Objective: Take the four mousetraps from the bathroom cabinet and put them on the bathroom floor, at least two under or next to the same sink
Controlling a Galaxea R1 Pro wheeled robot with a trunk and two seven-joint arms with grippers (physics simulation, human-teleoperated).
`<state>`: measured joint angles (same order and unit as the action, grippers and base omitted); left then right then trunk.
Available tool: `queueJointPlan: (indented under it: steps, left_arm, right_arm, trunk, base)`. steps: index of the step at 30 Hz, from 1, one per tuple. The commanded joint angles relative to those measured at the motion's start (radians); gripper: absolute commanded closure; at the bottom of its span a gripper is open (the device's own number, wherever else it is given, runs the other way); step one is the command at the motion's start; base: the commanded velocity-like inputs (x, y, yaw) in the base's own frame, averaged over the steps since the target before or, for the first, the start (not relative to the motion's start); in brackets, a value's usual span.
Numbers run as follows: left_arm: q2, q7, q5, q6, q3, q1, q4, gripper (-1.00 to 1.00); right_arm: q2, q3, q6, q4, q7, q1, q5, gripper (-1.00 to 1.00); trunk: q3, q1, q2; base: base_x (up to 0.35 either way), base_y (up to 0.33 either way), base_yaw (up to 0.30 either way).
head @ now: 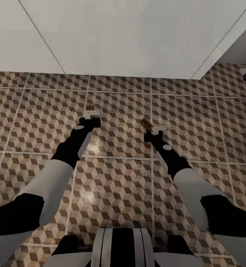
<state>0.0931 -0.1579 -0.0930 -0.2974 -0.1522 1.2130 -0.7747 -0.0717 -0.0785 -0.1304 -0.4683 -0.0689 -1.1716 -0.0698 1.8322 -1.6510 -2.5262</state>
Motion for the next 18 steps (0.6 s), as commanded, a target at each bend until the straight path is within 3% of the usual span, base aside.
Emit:
queueJointPlan:
  steps: [1, 18]
  left_arm:
    - [-0.001, -0.008, -0.007, -0.004, -0.004, -0.006, -0.001, 1.00]
    - [-0.003, -0.011, -0.005, -0.006, -0.004, -0.027, 0.001, 1.00]
  right_arm:
    - [0.000, 0.002, -0.006, -0.009, -0.004, 0.000, -0.005, 1.00]
    - [0.002, 0.002, -0.006, -0.059, -0.002, 0.000, -0.005, 1.00]
  trunk:
    - [0.000, 0.000, 0.000]
    - [0.000, 0.000, 0.000]
  base:
    - [0.000, 0.000, 0.000]
    - [0.000, 0.000, 0.000]
